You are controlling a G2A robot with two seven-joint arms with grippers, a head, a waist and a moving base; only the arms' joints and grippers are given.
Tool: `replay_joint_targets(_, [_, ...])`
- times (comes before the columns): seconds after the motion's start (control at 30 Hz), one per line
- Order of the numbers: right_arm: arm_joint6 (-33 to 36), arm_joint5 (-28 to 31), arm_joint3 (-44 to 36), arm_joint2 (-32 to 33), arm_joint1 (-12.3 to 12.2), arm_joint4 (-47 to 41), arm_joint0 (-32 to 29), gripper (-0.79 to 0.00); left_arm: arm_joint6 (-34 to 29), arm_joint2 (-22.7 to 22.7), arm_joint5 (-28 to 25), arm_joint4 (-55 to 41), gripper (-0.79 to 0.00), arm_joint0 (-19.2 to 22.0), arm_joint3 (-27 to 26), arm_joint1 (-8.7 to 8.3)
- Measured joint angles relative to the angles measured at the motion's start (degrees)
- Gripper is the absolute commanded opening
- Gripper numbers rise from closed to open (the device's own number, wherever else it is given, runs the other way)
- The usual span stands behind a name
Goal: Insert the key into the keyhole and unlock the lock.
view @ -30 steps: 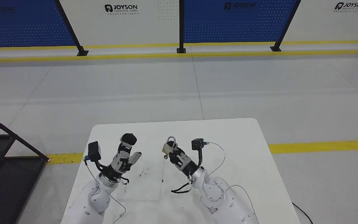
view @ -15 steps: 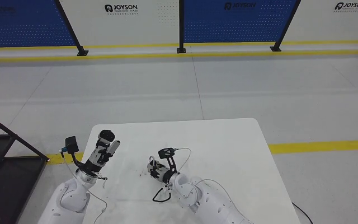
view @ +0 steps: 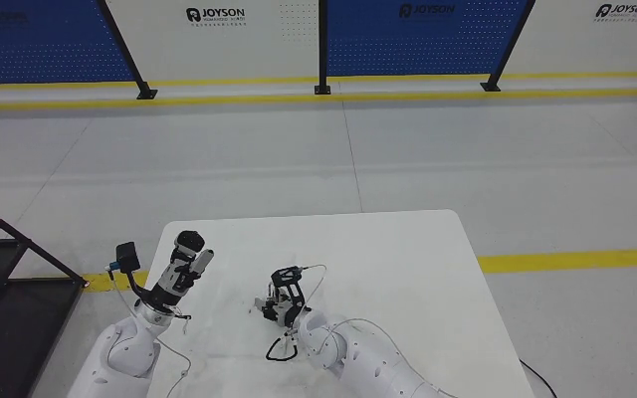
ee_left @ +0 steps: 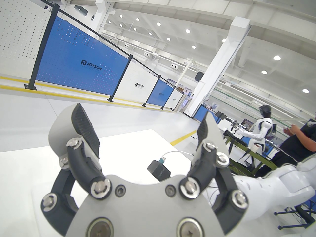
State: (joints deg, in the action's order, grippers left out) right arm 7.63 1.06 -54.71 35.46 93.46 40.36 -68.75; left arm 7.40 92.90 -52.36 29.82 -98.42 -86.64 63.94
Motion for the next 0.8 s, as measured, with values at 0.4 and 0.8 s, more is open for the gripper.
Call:
replay_joint_targets(0.4, [-3.42,-4.48,-15.22,3.59,-4.00,13.92,-7.65,0.000,0.00,0.00,0.00,0.00,0.000,0.00,0.00,0.00])
replay_joint_targets(0.8, [-10.64,-1.13,-52.78,24.63,-14.03,37.96,-36.68,-0.001,0.00,0.00,0.00,0.00,0.000,0.00,0.00,0.00])
